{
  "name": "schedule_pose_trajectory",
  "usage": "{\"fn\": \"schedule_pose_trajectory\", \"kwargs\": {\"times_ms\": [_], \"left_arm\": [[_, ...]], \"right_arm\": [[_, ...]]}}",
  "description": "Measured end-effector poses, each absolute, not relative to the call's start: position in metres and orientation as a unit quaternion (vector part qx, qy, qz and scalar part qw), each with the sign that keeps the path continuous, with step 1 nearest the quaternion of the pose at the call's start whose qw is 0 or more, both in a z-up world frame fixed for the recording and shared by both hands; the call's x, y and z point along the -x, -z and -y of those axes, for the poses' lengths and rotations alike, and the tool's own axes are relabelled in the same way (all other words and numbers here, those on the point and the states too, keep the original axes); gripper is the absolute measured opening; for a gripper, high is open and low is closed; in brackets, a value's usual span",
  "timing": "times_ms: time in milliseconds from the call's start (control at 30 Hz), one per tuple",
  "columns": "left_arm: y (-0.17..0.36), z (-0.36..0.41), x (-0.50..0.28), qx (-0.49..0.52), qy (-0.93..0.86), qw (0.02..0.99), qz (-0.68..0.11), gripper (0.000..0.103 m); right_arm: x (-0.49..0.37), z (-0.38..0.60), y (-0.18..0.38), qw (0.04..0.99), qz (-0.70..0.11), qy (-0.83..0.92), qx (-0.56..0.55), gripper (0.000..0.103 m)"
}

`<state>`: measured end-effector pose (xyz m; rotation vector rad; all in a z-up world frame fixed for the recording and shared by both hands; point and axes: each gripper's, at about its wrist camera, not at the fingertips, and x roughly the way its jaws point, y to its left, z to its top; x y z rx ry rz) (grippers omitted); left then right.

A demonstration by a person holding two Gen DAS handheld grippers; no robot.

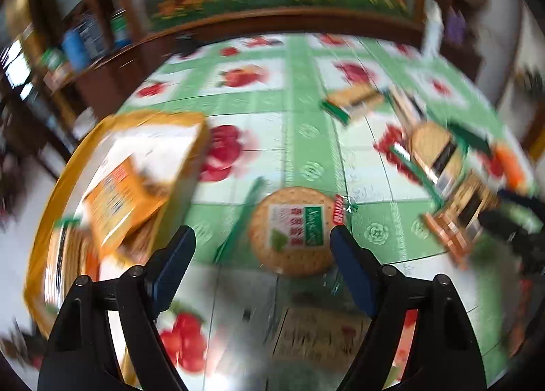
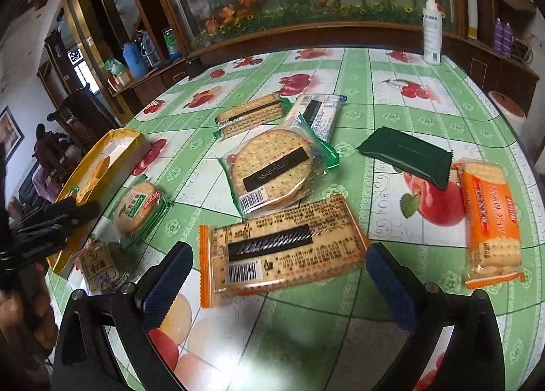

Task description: Organize snacks

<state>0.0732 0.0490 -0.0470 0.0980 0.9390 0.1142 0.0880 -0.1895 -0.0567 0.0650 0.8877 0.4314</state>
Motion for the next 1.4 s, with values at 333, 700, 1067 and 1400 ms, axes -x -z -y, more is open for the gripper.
{"fn": "schedule_pose_trajectory", "kwargs": {"times_ms": [333,700,1067,1400], "left_arm": [[0.062,-0.051,-0.102,-0.076,0.021,0.871,-0.484,0.088],[0.083,-0.044,-0.117,-0.081,0.049,0.847,-0.523,0.103],[0.082,-0.054,-0.113,-0.038,0.06,0.86,-0.506,0.087],[0.075,-0.065,-0.106,-0.006,0.054,0.871,-0.488,0.077]], "right_arm": [[-0.143,0.144,0.054,0.873,-0.433,-0.218,0.042,0.103],[-0.168,0.106,0.082,0.858,-0.449,-0.182,0.17,0.103],[-0.167,0.123,0.07,0.867,-0.441,-0.212,0.097,0.086],[-0.151,0.128,0.053,0.873,-0.423,-0.239,0.052,0.057]]}}
